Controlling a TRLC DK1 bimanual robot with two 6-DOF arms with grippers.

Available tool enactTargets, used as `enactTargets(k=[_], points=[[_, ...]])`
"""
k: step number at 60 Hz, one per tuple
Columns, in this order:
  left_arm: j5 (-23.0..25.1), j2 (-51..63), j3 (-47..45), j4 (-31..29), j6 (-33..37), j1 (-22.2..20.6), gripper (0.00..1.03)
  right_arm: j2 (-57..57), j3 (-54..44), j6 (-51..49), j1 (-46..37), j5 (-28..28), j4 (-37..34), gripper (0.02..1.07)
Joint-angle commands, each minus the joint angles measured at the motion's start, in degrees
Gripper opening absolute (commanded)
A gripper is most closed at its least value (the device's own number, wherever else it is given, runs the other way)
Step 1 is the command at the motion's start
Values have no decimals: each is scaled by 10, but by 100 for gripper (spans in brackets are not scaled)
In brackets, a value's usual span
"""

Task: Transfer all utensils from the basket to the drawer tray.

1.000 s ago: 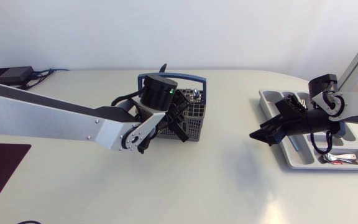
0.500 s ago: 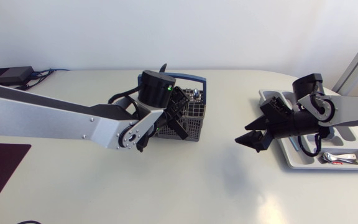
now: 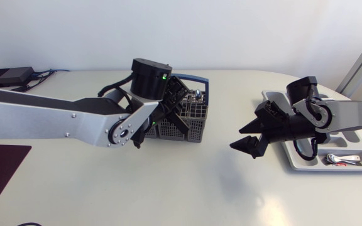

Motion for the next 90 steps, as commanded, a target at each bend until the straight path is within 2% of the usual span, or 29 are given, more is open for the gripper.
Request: enactTargets(k=[1,34,45,58,66,73,87,90], points=[[-4,-21,12,-7,1,2,3,-8,-16,2,7,-1,4,96],[-5,-88,17,-42,2,-2,3,-15,-19,1,10,-1,4,96],[-18,-120,17,-59,-7,-19,4,-55,-29,0,17,-11,4,96],[-13,-121,62,-154,-105,-26,4,-140,-36,28,57,-11,10,96],[15,-105,97,-210,-175,-19,4,-166,-39,71,100,8,52,96],[79,-87,128,-260,-240,7,4,-169,-34,91,144,44,77,96],[162,-61,150,-301,-296,17,4,-142,-5,124,218,117,120,92],[174,-59,152,-306,-301,17,4,-134,3,126,229,127,128,88]])
